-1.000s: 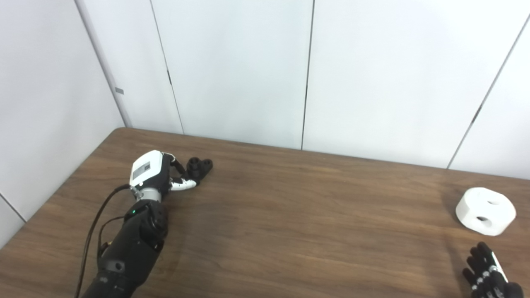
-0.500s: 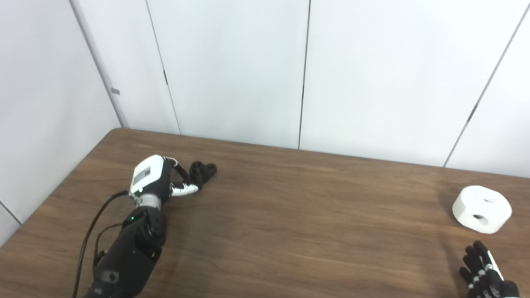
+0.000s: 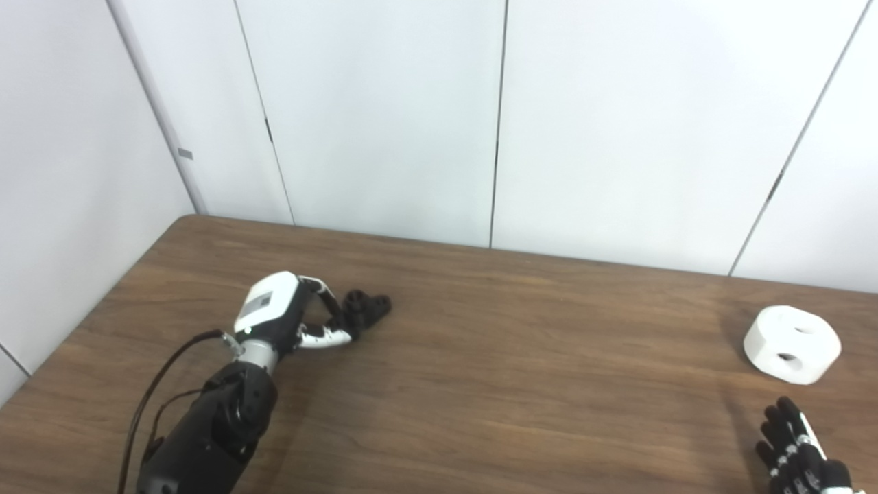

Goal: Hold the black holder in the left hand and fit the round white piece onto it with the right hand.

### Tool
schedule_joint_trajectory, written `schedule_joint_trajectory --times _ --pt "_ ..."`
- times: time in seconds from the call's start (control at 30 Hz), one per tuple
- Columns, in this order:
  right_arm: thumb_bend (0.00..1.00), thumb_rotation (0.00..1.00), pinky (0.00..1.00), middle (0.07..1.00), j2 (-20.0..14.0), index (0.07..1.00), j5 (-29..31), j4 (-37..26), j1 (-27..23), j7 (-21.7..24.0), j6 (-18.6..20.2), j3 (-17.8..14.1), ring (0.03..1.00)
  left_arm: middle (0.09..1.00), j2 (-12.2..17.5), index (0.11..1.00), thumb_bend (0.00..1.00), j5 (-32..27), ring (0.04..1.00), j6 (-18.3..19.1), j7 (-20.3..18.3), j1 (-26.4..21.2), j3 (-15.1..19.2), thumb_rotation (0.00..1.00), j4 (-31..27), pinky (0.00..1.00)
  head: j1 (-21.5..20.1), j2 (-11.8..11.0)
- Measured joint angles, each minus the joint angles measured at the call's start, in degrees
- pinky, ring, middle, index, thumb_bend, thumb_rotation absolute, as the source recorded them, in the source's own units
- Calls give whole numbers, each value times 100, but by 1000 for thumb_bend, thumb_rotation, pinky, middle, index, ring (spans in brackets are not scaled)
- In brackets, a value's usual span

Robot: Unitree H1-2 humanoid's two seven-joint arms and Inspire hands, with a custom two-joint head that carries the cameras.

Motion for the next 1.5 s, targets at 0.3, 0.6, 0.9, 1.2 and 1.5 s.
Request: schedule_joint_trajectory --times 0.3,0.6,0.9,1.2,1.5 --pt "680 991 1000 989 33 978 -15 -22 1 -34 15 32 1000 809 58 487 521 232 891 -122 -271 310 -407 54 -703 814 -202 97" --pt "645 993 1000 999 135 992 -40 -195 27 -137 210 138 1000 797 -95 487 521 349 876 -247 -709 567 -760 55 -1413 799 -536 281" --pt "576 1000 1000 985 217 987 -237 -346 22 -224 358 329 1000 796 -300 487 521 495 880 -454 -1117 810 -1195 55 -2031 814 -958 527" --pt "648 1000 1000 983 243 980 -480 -587 -10 -372 690 513 1000 787 -447 488 520 798 865 -726 -1117 1085 -1331 55 -2257 843 -1169 782" --pt "578 999 1000 970 246 979 -502 -806 -27 -430 966 528 1000 791 -585 487 519 868 859 -962 -1112 1271 -1407 54 -2335 859 -1257 984"
